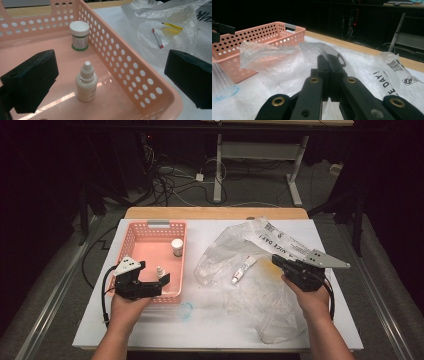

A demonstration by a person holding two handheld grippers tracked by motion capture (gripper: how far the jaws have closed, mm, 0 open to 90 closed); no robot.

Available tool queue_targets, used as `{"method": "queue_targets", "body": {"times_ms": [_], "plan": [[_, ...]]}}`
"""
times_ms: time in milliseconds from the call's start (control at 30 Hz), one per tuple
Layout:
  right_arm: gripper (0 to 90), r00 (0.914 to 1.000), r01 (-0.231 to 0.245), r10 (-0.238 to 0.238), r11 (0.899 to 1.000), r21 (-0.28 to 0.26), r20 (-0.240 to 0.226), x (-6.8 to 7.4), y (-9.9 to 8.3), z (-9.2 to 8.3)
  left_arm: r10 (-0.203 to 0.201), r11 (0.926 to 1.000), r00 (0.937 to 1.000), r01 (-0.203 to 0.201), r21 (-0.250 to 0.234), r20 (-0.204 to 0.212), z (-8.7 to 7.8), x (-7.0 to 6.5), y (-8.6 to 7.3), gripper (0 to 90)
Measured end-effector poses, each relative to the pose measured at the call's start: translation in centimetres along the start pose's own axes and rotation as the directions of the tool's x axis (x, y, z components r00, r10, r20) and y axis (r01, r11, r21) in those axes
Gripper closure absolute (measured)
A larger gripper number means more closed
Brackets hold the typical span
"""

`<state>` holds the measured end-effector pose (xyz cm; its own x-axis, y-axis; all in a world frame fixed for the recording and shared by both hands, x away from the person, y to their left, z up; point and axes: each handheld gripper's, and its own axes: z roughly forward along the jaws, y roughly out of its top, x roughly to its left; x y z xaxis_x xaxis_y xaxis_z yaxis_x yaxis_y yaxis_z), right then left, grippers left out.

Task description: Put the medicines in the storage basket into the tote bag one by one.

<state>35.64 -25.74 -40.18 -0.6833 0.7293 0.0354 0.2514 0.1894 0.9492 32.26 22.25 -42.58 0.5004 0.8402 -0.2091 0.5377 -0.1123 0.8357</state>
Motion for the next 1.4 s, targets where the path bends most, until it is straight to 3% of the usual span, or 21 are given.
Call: {"method": "queue_targets", "body": {"times_ms": [333,433,567,800,1000,1267,1400], "plan": [[90.0,1.0000,0.001,-0.001,1.000,0.002,0.004,0.1,0.1,0.0,0.001,1.0000,0.9998,-0.001,-0.009,0.018,-0.3,-0.2,0.6,0.0],[90.0,1.0000,0.002,-0.002,1.000,-0.005,0.008,0.0,0.2,-0.2,0.017,0.9998,0.9996,-0.017,0.011,0.023,-0.1,-0.7,1.4,0.0],[90.0,1.0000,0.001,-0.001,1.000,-0.006,0.004,-0.1,0.2,-0.2,0.002,0.9997,0.9998,-0.003,0.023,0.021,0.6,-0.4,2.7,0.0],[90.0,1.0000,0.002,-0.002,1.000,-0.003,0.001,0.1,0.2,-0.1,-0.001,0.9977,0.9998,0.002,0.068,-0.021,3.0,1.1,5.3,2.9],[90.0,1.0000,0.003,-0.003,1.000,-0.004,0.006,0.1,0.2,-0.2,0.009,0.9961,0.9992,-0.005,0.088,-0.038,5.3,2.6,6.7,13.9],[90.0,1.0000,-0.002,0.002,1.000,0.002,0.005,0.0,0.0,-0.1,-0.021,0.9891,0.9991,0.026,0.145,-0.037,8.7,4.4,8.2,14.8],[90.0,1.0000,-0.004,0.004,1.000,0.002,0.008,-0.1,0.0,-0.1,-0.013,0.9782,0.9990,0.021,0.207,-0.043,10.6,5.0,8.8,15.7]]}}
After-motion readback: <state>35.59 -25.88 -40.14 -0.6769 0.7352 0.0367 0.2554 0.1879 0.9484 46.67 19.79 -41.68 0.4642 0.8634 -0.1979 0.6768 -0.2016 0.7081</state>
